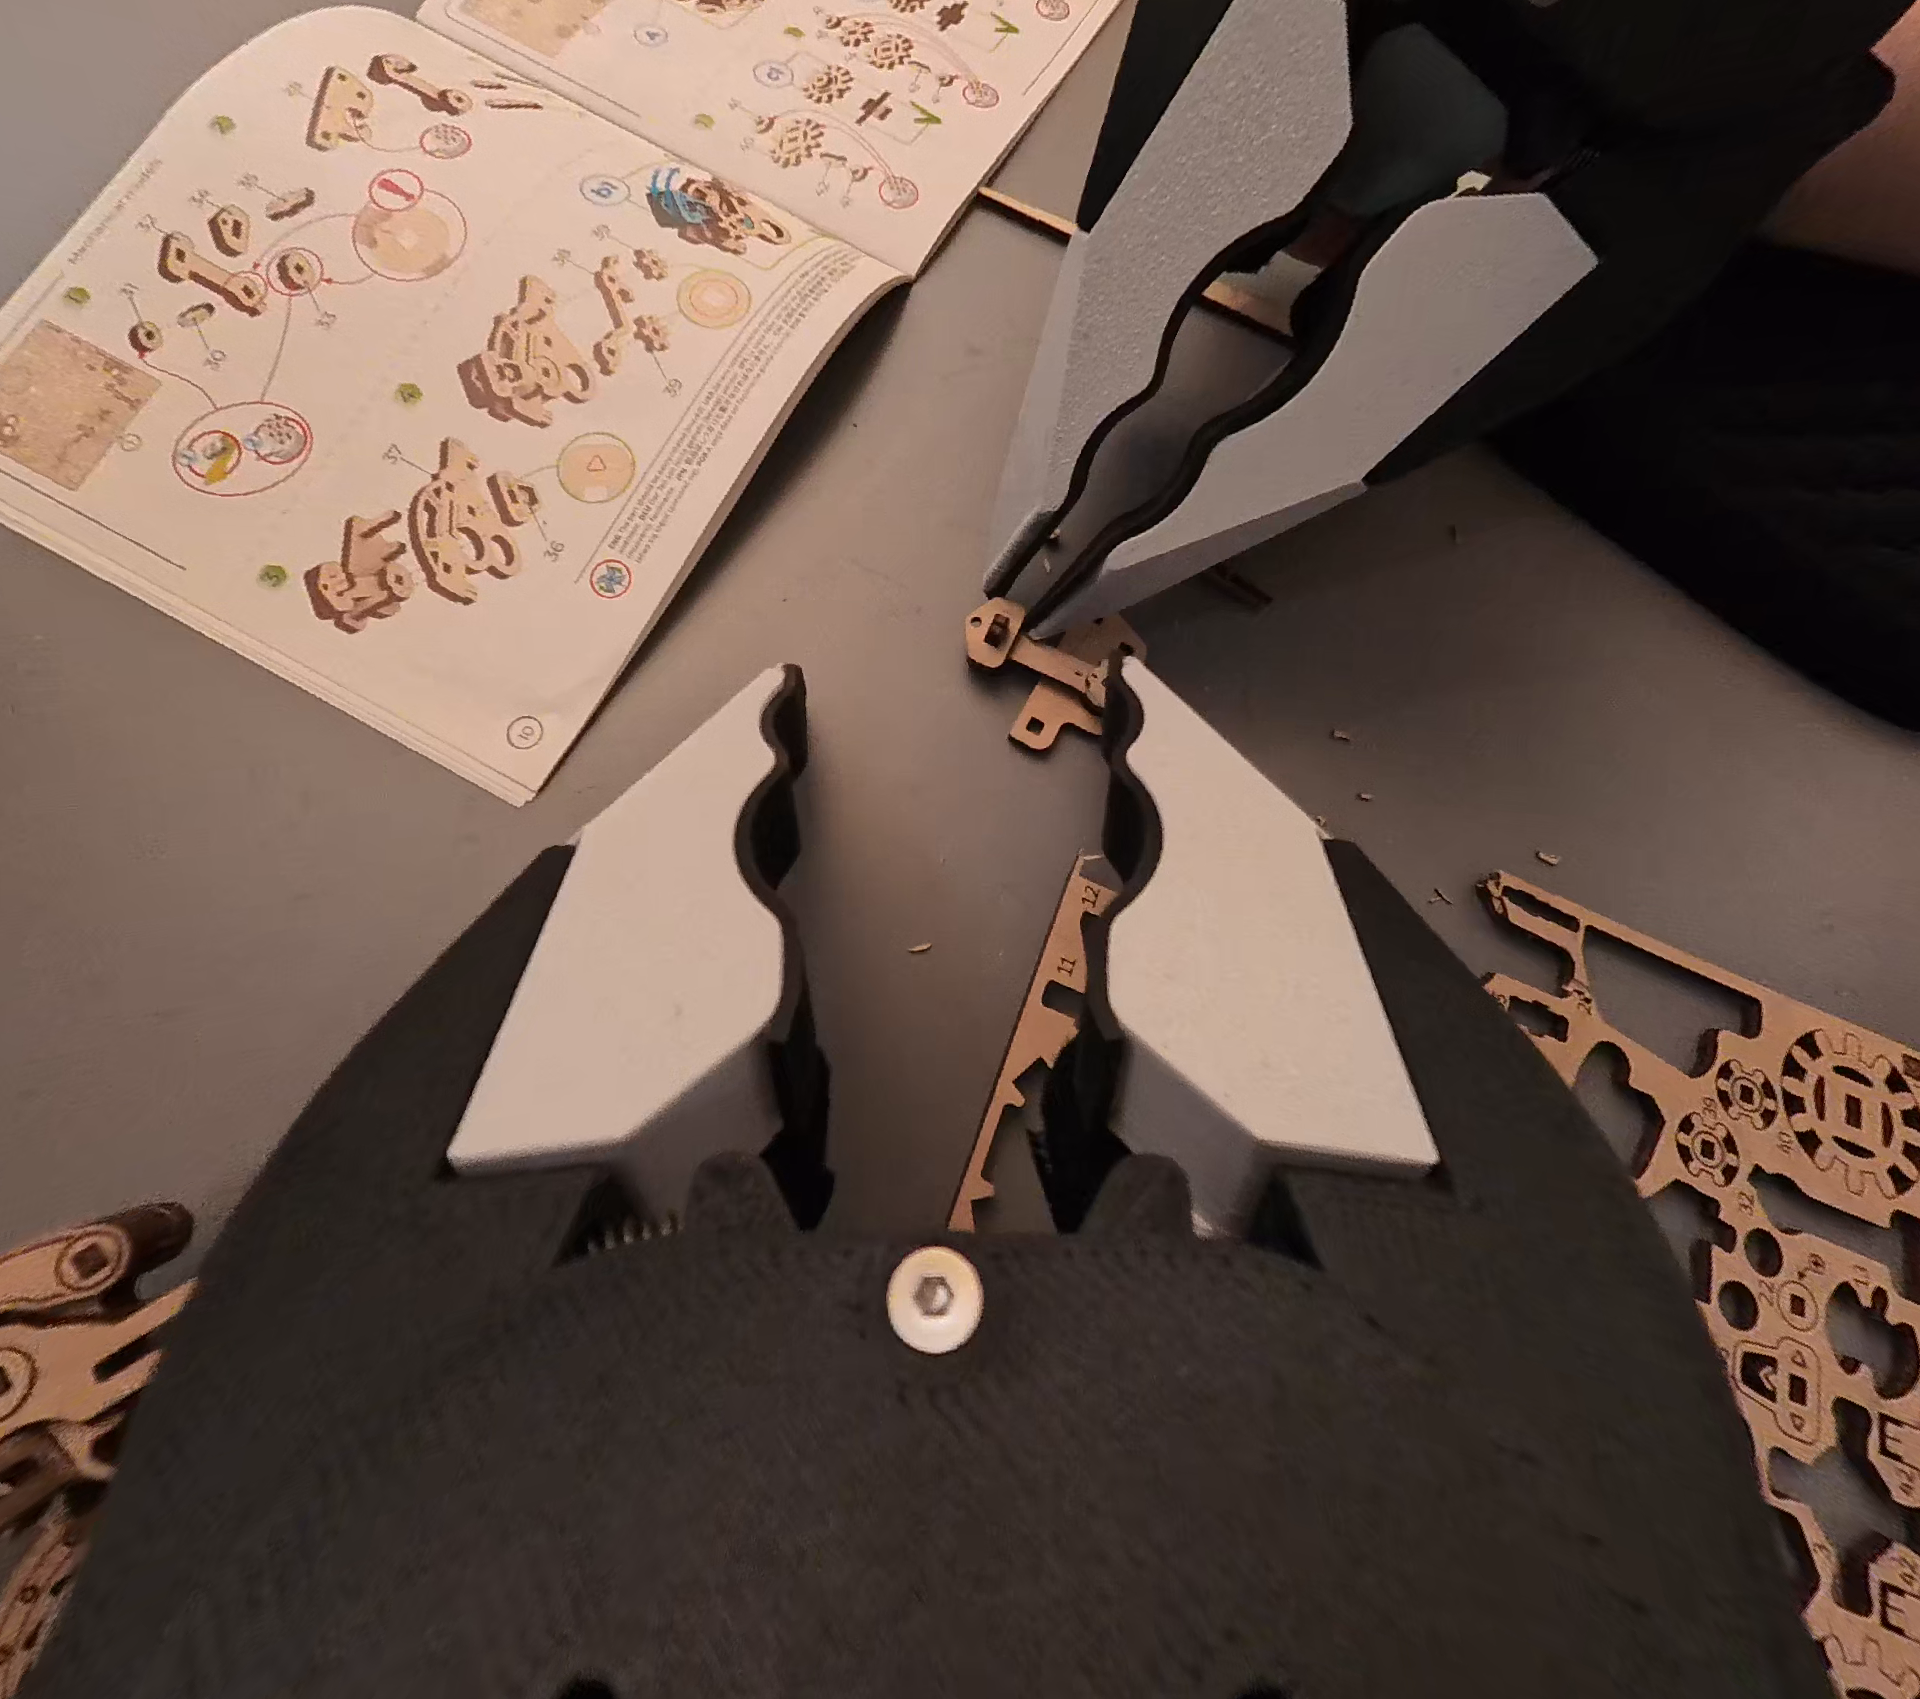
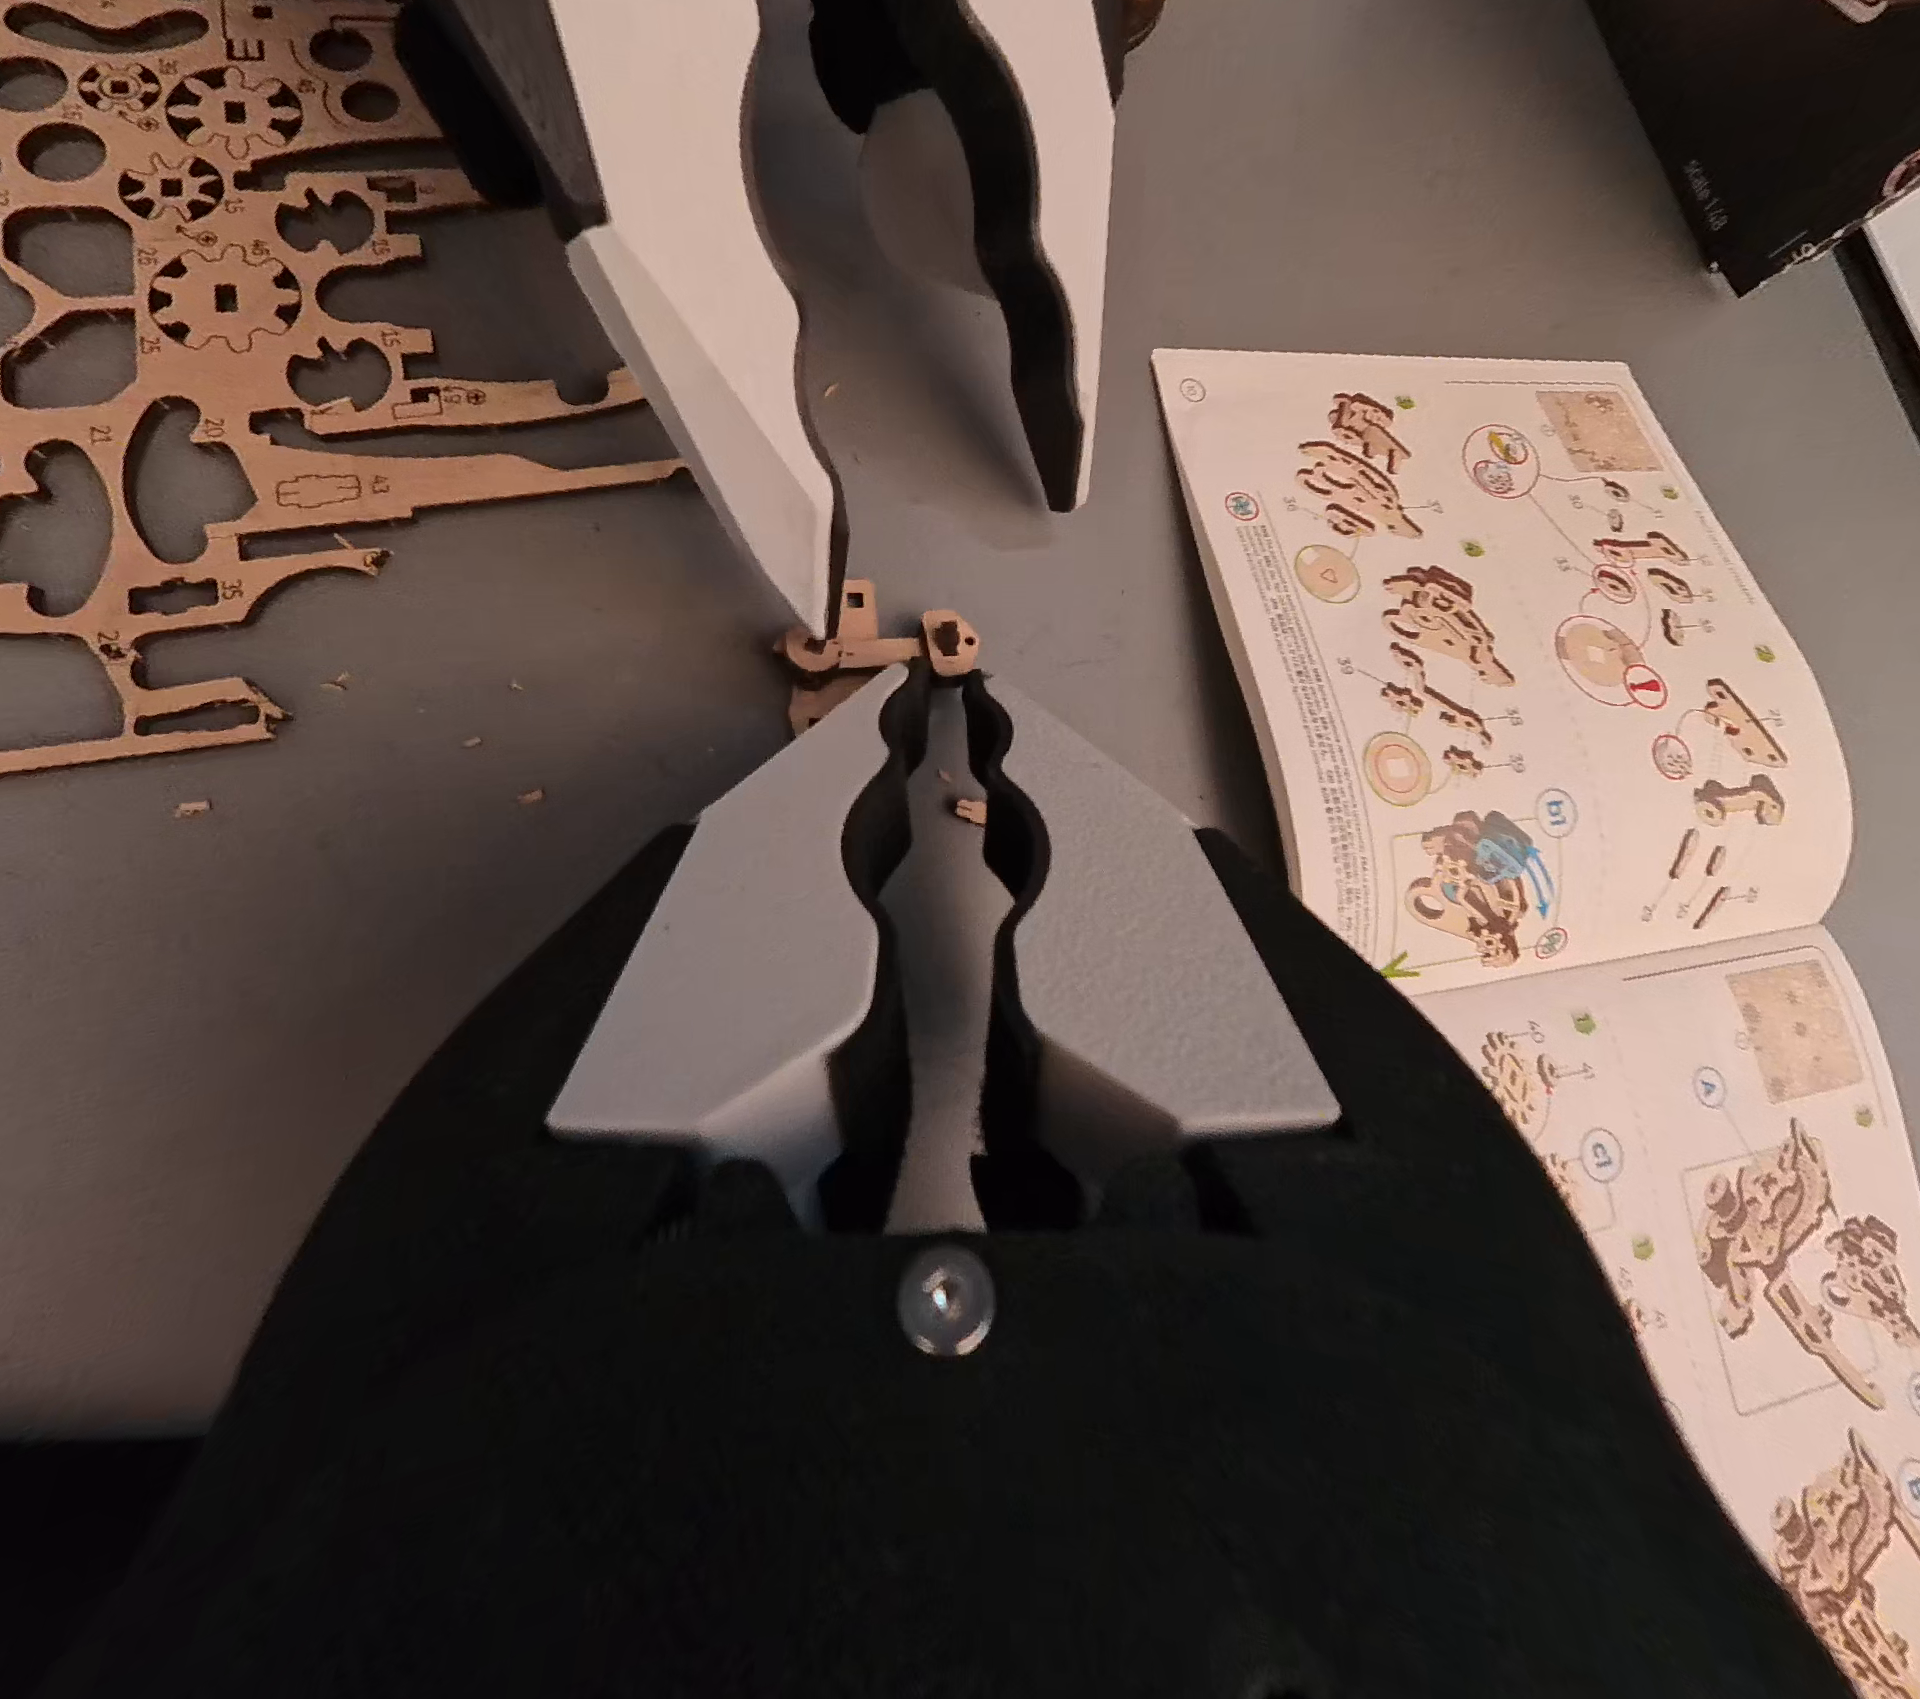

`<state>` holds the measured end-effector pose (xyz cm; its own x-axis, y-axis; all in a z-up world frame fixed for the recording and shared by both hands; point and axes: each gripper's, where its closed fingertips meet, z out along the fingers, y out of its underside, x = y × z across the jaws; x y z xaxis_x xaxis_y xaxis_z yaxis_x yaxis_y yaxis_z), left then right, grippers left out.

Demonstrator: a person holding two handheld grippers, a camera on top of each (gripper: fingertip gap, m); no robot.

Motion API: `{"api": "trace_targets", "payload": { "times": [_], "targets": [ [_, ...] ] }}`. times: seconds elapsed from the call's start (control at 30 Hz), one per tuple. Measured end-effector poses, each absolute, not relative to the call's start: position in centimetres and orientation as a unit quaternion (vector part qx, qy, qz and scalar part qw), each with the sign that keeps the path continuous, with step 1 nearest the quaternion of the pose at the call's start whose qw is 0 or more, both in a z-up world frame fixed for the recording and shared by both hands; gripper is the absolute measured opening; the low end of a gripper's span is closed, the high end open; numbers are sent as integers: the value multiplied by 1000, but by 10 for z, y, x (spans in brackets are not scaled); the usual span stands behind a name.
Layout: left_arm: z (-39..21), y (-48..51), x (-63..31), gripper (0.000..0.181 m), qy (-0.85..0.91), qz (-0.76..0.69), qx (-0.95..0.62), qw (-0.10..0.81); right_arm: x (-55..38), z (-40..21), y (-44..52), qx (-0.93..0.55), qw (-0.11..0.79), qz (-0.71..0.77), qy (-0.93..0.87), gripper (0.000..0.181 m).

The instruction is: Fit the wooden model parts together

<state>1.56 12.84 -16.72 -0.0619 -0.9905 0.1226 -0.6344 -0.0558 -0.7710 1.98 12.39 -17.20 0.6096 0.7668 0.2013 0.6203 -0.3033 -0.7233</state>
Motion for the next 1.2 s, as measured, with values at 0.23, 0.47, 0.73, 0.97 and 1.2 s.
{"api": "trace_targets", "payload": {
  "times": [0.23, 0.47, 0.73, 0.97, 1.2],
  "targets": [
    [-170, 129, 16, 57, 637, -345, -642, 252, 20, -172, 124, -801, 404, 87, -434, 4],
    [-171, 130, 16, 56, 635, -342, -646, 249, 20, -172, 125, -801, 404, 87, -434, 4],
    [-171, 129, 16, 55, 636, -345, -645, 246, 20, -173, 125, -800, 404, 86, -435, 4],
    [-171, 128, 16, 54, 635, -351, -646, 238, 19, -173, 125, -800, 405, 86, -435, 4],
    [-171, 122, 16, 42, 634, -368, -644, 218, 19, -173, 125, -798, 407, 85, -436, 4]
  ]
}}
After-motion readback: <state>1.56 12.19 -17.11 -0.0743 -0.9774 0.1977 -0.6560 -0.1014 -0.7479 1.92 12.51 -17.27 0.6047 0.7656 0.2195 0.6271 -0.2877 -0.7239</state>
